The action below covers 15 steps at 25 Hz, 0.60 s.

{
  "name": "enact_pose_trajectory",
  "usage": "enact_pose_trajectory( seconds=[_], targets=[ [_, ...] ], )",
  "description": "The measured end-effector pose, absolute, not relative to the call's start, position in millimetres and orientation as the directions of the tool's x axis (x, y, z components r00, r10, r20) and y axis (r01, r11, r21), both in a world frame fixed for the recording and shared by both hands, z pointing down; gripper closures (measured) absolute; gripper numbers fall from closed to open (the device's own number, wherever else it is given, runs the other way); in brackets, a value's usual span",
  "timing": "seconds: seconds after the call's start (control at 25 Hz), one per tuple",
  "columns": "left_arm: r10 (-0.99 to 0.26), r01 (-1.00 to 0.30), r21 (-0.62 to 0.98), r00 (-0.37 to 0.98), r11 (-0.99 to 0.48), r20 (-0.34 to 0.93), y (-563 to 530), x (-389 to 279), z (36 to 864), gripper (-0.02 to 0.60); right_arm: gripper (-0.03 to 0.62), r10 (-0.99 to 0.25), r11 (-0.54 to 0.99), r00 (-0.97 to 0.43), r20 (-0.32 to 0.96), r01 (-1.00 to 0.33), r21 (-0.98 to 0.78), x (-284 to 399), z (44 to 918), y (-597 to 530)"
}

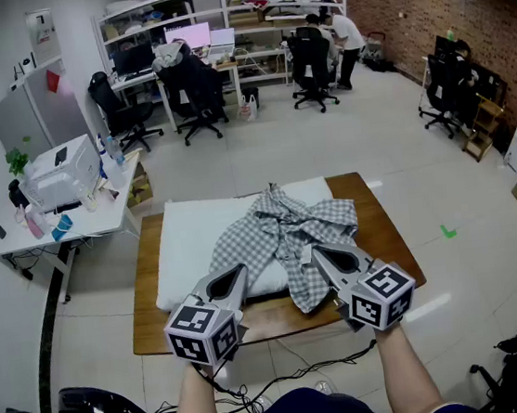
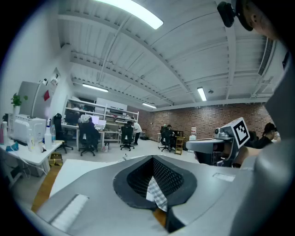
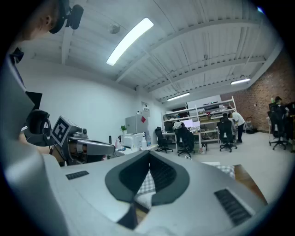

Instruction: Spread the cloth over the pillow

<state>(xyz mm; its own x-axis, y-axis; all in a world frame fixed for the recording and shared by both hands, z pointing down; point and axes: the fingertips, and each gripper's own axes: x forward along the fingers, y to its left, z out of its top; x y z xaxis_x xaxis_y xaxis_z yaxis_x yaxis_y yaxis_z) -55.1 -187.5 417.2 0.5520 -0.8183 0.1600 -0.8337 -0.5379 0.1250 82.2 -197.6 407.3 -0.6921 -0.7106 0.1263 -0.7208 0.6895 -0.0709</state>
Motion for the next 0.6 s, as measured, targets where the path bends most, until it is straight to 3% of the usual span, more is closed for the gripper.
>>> enact_pose_trajectory(
  seconds=[0.4,0.6],
  targets=[
    [-0.874,-0.896,0.124,0.443,-0.426,0.201,-197.6,-85.4,471.3,0.571,0.592,-0.705,0.690,-0.693,0.151,-0.719,-0.077,78.2,422.4,-192.6],
    [-0.881,-0.921,0.037,0.383,-0.388,0.276,-204.0,-90.9,517.0,0.571,0.592,-0.690,0.701,-0.704,0.170,-0.708,-0.087,73.7,431.0,-187.2]
  ],
)
